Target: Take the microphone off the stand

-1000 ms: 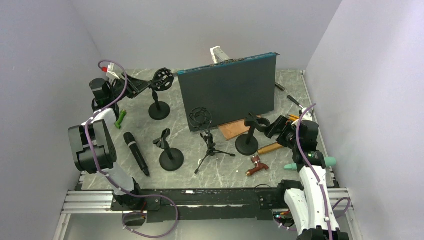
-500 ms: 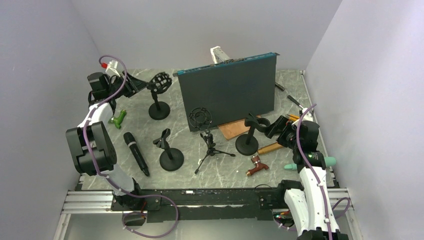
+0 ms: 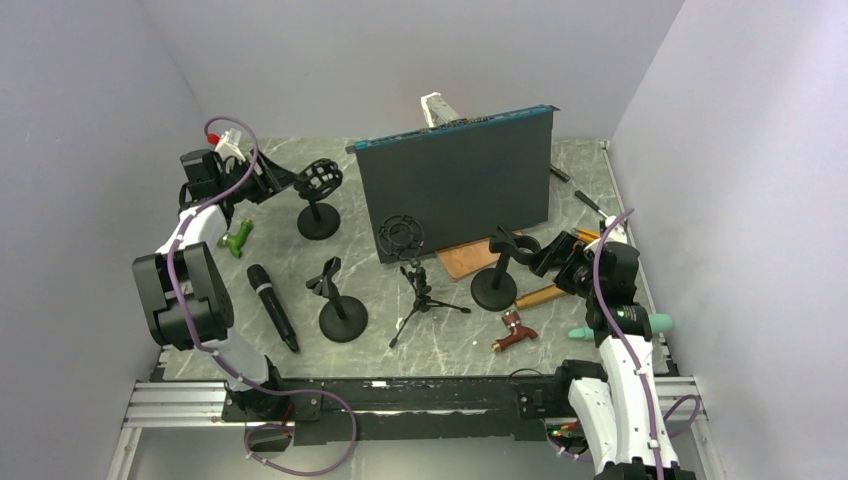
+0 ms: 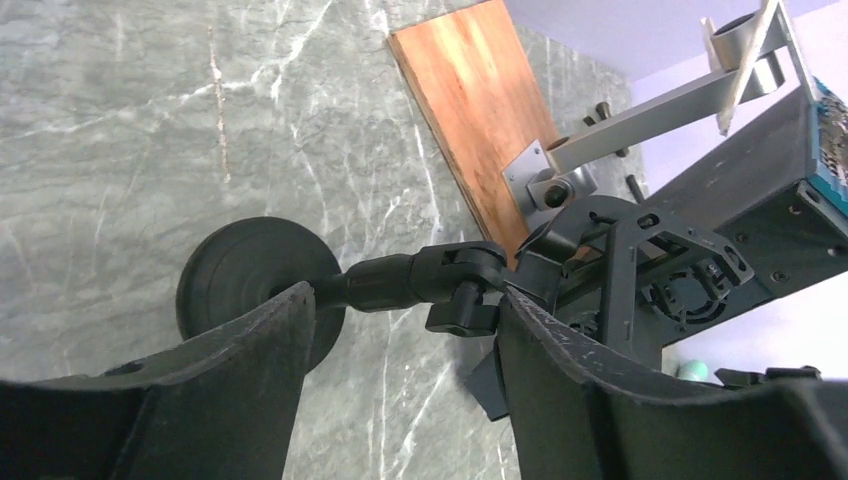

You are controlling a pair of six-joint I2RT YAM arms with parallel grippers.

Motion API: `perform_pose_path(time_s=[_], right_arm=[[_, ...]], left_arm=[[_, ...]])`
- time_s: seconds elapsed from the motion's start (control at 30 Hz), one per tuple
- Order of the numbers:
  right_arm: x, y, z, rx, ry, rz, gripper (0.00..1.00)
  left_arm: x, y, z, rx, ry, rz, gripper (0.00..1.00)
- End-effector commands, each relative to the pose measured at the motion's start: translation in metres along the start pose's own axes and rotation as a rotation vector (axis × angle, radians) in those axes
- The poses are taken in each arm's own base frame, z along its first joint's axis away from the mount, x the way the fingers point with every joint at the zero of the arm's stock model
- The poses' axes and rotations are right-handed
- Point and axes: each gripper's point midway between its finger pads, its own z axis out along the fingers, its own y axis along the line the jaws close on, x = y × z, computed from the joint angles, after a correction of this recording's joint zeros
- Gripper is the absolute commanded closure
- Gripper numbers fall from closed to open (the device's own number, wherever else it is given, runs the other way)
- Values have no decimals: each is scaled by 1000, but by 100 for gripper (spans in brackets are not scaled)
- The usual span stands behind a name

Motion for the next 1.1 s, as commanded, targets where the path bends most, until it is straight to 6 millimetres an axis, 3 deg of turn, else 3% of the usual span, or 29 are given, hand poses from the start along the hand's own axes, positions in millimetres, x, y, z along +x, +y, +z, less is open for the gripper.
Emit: perform_pose_path(time_s=[0.0,0.3,0.43,0.5,0.67,0.7,0.8,1.0,1.07], right_arm=[[-23,12,-8,-21,-62,-28,0],[-48,36,-13,-56,-70,-11,0],[-65,55,-16,-37,-64,-35,0],[-73,73,-18,-47,-73,-59,0],[-77,124,-20,-54,-57,-144,0],[-82,135,-23,-58,-63,-163,0],[-88,148,-30,-32,-69,-207,0],[-107,198,-68,-186,-128,-274,0],[-110,220,-86,-270,-145,-298,0]], left_arm=[[13,28,-12,-188,-11,19,28],[-39,-30,-50,-170,-227,142,20],[-65,-63,-67,-144,-300,185,18],[-70,-82,-74,-123,-302,206,19],[-63,-145,-100,-58,-330,323,15],[-59,-166,-110,-27,-349,362,14],[-44,-210,-133,40,-373,451,12],[4,-301,-188,273,-397,637,11],[15,-320,-212,328,-429,675,11]])
